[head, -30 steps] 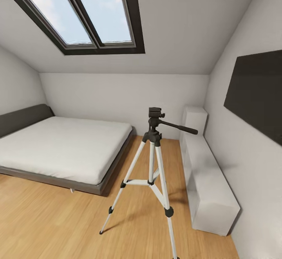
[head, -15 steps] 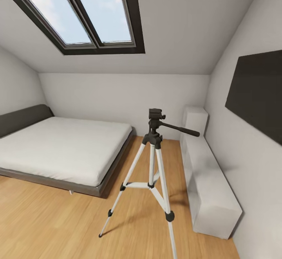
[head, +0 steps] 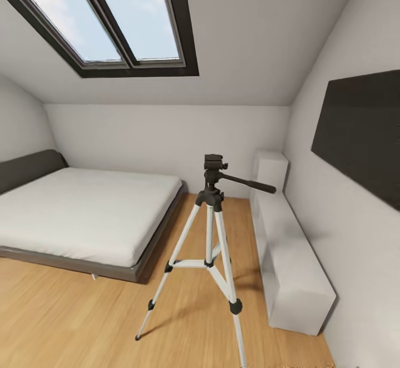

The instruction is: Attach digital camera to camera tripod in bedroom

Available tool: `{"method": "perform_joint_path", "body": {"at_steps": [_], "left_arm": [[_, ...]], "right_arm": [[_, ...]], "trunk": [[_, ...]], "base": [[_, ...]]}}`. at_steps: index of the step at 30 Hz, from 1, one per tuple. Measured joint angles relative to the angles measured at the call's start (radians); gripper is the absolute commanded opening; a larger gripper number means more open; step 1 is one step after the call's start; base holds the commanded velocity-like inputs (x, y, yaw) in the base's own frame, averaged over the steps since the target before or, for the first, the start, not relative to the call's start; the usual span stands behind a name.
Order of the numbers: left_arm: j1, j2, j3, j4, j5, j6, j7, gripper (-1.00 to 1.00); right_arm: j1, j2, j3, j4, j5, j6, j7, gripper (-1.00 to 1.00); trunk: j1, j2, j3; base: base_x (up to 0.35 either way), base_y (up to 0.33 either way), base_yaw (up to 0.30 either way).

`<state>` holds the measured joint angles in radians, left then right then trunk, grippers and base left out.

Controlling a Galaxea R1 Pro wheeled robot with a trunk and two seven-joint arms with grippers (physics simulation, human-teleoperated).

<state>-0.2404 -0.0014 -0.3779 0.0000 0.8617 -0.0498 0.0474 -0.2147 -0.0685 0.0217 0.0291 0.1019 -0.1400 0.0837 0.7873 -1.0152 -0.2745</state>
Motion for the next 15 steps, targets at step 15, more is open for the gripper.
{"method": "perform_joint_path", "body": {"at_steps": [15], "left_arm": [[0.000, 0.000, 0.000, 0.000, 0.000, 0.000, 0.000, -1.00]], "right_arm": [[0.000, 0.000, 0.001, 0.000, 0.000, -0.001, 0.001, 1.00]], "trunk": [[0.000, 0.000, 0.000]], "base": [[0.000, 0.000, -0.069]]}}
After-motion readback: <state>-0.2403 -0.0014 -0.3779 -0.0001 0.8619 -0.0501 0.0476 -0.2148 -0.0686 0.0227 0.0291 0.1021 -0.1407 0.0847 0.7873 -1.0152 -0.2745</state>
